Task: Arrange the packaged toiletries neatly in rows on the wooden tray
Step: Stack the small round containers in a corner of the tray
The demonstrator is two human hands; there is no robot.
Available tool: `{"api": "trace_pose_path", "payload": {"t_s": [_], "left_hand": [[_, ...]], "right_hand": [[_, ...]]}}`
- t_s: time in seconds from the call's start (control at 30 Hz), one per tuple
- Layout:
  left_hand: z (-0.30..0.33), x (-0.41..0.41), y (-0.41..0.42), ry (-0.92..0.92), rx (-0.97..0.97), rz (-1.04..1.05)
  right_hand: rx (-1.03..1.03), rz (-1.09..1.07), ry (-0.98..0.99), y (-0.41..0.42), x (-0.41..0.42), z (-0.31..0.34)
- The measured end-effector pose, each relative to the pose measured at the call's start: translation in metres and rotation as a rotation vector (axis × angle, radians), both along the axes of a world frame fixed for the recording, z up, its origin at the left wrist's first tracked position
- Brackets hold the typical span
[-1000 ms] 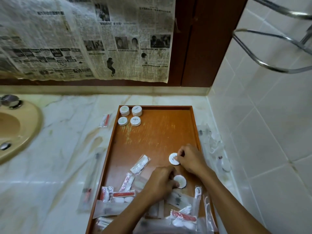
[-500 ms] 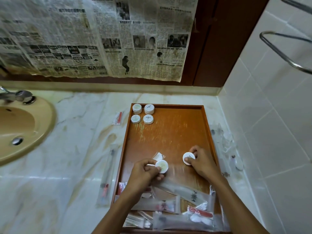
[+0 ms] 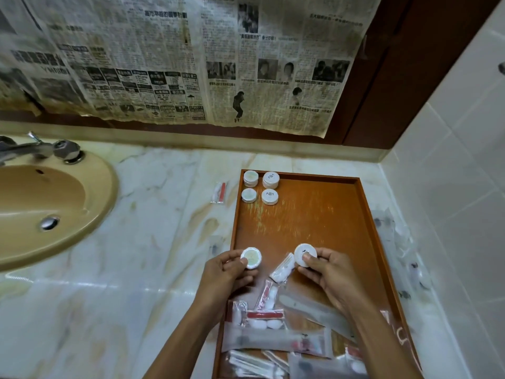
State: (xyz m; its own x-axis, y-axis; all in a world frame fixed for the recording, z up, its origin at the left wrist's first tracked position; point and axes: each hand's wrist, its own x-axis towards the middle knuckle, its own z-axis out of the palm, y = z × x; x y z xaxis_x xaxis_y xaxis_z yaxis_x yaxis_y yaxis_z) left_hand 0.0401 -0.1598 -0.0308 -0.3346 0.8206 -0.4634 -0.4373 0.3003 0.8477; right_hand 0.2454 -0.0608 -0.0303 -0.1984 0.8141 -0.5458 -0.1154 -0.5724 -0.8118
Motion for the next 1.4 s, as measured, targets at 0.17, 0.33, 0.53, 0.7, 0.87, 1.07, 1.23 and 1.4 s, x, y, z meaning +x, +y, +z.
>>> {"api": "trace_pose_path", "payload": {"t_s": [0.17, 0.33, 0.53, 0.7, 0.87, 1.07, 1.23, 1.4], "left_hand": [[0.004, -0.02, 0.024, 0.024, 0.025, 0.0], [0.012, -0.037, 0.06, 0.07, 0.004, 0.014], [0.016, -0.058, 0.114, 0.239, 0.009, 0.039], [0.013, -0.072, 0.153, 0.4, -0.092, 0.053], [0.009, -0.08, 0.177, 0.537, -0.164, -0.018], [0.005, -0.086, 0.188, 0.669, -0.232, -0.086], [0.004, -0.088, 0.189, 0.661, -0.26, -0.131], [0.007, -0.087, 0.191, 0.666, -0.274, -0.162]], "right_hand": [[0.085, -0.013, -0.133, 0.012, -0.03, 0.0], [0.191, 0.05, -0.294, 0.035, -0.052, 0.0], [0.405, 0.149, -0.622, 0.069, -0.077, 0.002], [0.535, 0.232, -0.669, 0.099, -0.095, 0.005], [0.496, 0.232, -0.607, 0.129, -0.101, 0.005], [0.389, 0.138, -0.55, 0.147, -0.113, 0.007], [0.328, 0.073, -0.584, 0.151, -0.117, 0.0], [0.371, 0.069, -0.646, 0.151, -0.117, -0.006]]}}
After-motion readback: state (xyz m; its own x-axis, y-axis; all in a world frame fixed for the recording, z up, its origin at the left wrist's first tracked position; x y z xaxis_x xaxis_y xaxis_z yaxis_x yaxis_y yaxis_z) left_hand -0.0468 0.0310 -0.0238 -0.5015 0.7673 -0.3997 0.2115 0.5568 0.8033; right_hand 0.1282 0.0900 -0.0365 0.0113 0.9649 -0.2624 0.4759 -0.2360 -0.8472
